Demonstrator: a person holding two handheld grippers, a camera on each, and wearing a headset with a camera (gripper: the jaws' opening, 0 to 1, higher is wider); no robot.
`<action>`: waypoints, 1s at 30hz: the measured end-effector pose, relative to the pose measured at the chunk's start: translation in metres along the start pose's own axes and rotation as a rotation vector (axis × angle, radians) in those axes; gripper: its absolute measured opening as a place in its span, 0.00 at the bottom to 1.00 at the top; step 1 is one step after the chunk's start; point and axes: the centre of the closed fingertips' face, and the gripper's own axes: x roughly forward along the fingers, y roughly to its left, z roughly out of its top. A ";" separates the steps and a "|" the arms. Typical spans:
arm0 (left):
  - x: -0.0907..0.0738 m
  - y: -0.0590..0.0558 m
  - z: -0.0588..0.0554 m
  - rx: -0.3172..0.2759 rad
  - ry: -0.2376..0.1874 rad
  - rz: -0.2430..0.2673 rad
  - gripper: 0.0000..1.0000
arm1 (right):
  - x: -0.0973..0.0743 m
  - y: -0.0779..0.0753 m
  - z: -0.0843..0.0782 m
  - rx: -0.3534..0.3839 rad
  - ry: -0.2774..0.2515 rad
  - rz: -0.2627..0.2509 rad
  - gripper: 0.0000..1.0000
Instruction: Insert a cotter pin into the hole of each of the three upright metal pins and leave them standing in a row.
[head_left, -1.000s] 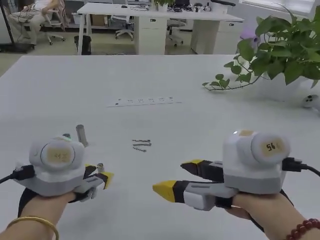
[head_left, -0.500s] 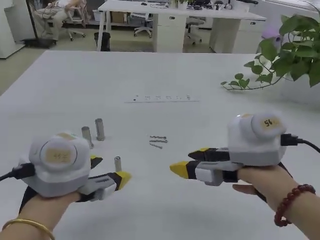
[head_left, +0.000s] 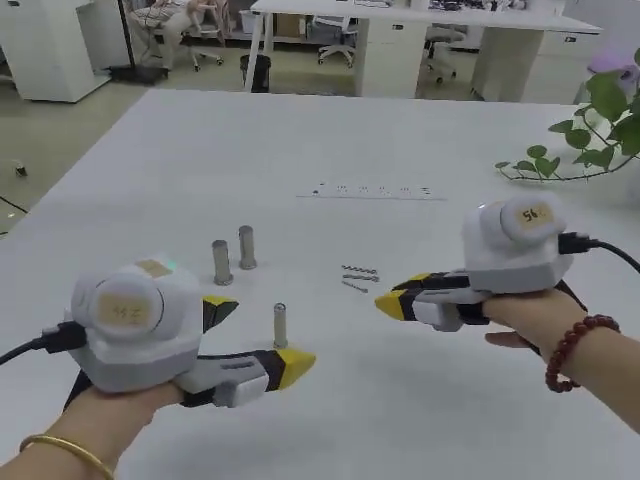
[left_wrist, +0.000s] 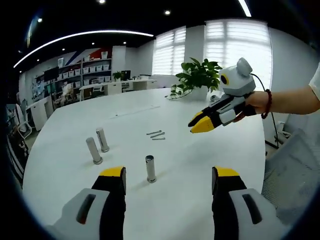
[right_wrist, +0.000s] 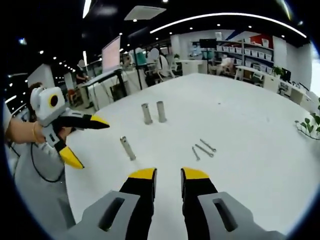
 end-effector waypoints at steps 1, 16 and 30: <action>0.000 -0.001 0.000 0.003 0.002 0.001 0.71 | 0.004 -0.003 0.000 -0.005 0.010 -0.010 0.20; -0.010 -0.001 -0.004 0.022 0.006 0.001 0.85 | 0.053 -0.030 -0.003 -0.033 0.136 -0.038 0.16; -0.024 0.005 -0.001 0.032 0.002 0.038 0.82 | 0.080 -0.049 -0.014 -0.024 0.226 -0.046 0.16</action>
